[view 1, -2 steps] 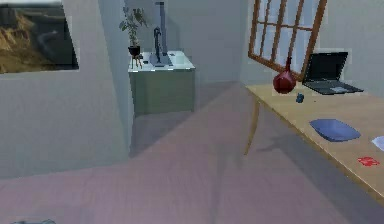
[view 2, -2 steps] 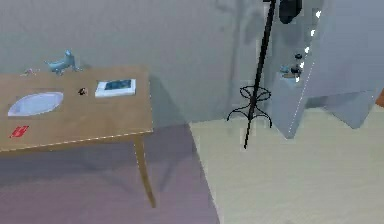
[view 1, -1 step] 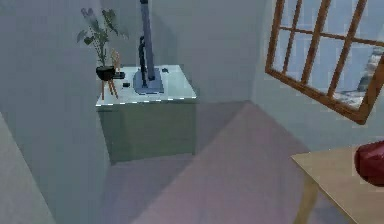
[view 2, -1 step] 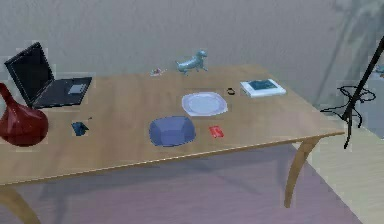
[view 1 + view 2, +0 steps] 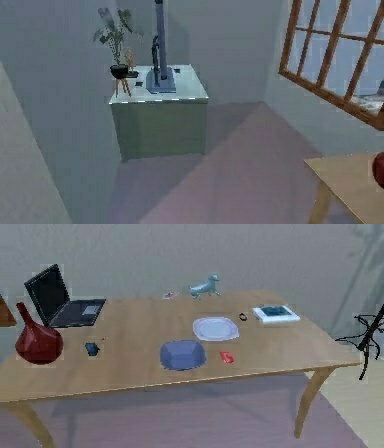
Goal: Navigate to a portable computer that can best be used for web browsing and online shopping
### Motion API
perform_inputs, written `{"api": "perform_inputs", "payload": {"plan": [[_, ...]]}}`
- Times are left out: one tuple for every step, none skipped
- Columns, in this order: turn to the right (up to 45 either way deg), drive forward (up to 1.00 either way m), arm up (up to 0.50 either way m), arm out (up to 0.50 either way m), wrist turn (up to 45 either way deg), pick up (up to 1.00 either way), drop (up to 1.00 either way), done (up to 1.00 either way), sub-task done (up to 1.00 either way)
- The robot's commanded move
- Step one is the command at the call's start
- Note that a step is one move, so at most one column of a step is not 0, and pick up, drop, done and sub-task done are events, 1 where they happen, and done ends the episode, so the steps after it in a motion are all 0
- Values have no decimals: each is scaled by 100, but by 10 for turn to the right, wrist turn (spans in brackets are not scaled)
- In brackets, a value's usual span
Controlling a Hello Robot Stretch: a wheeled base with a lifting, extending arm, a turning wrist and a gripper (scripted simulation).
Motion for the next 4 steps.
{"api": "perform_inputs", "payload": {"plan": [[0,40,0,0,0,0,0,0,0],[450,0,0,0,0,0,0,0,0],[300,0,0,0,0,0,0,0,0],[0,0,0,0,0,0,0,100,0]]}}
